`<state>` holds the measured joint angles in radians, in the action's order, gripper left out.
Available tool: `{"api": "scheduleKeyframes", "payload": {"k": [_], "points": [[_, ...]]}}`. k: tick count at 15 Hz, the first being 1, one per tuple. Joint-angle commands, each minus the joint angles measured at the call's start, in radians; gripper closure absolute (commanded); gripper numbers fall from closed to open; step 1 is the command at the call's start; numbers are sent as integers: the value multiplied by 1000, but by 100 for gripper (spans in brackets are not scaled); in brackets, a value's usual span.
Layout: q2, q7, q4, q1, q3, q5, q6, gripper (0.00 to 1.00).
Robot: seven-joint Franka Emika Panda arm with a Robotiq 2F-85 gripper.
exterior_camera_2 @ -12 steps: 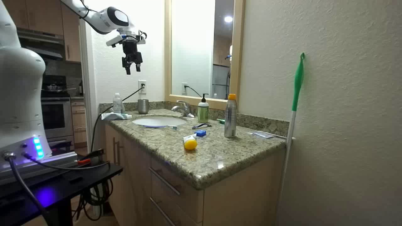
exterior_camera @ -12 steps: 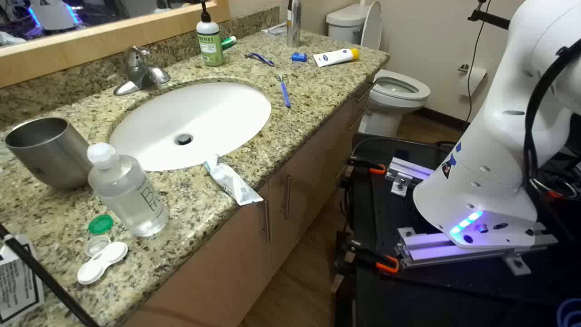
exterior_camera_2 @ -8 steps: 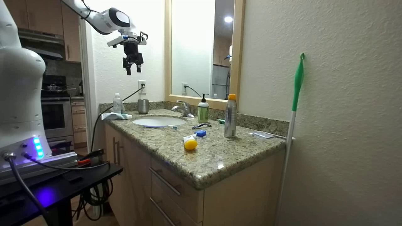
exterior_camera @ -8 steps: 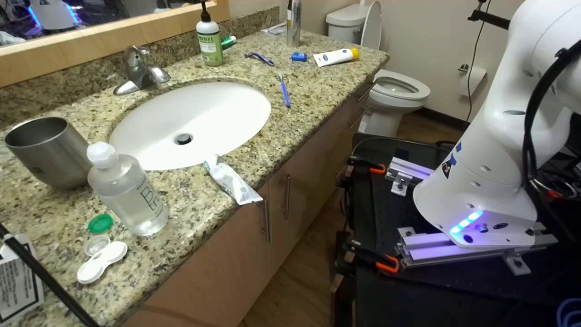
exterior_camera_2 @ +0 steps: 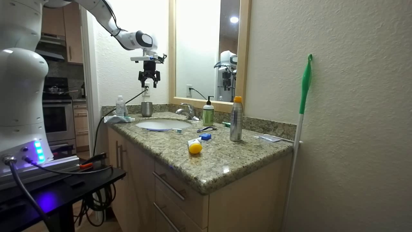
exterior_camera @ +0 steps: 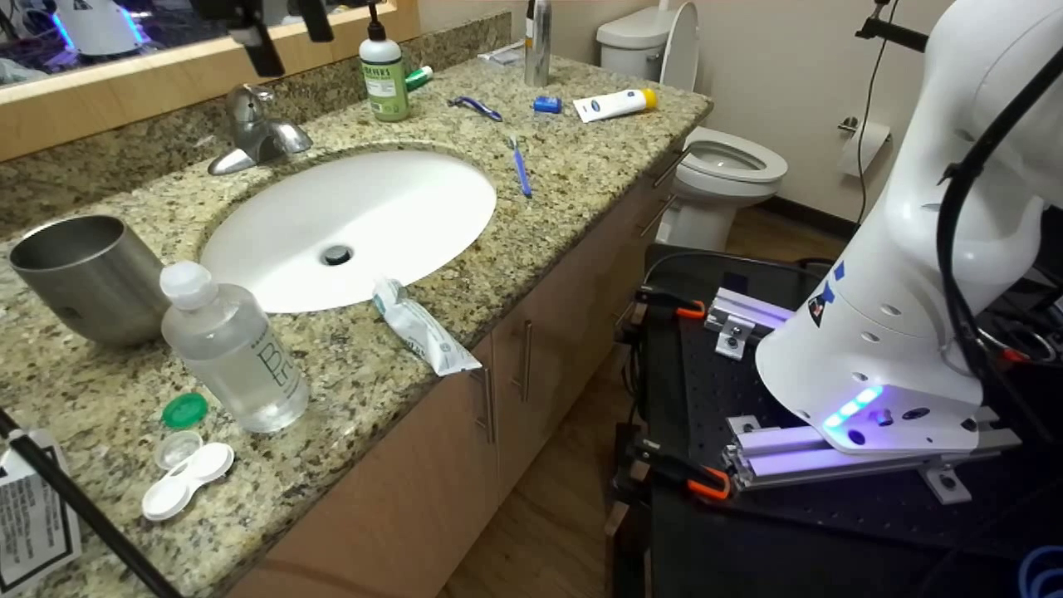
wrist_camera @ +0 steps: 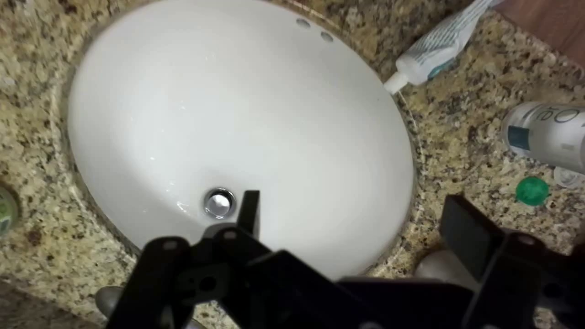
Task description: Put the silver cup on the left side of the faucet
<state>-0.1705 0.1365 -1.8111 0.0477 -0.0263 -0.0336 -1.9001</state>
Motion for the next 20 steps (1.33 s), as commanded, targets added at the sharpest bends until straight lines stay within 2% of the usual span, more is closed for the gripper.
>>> {"api": "scheduleKeyframes", "payload": {"k": [1,3,4,8,12,15,18,19,20], "points": [[-167,81,180,-20,31,5,95,0],[-218,112,225,-42,51,-26,169,0],[-160,69,147,-30,39,-8,91,0],[-212,82,198,-49,52,-19,135,0],[-292,-2,251,-79,86,60,-76,0],[-358,-97,285,-125,95,52,-252,0],[-430,-244,342,-171,58,8,-301,0],[-418,-301,305,-185,40,-11,-341,0],[-399,-234,297,-166,71,16,-302,0]]}}
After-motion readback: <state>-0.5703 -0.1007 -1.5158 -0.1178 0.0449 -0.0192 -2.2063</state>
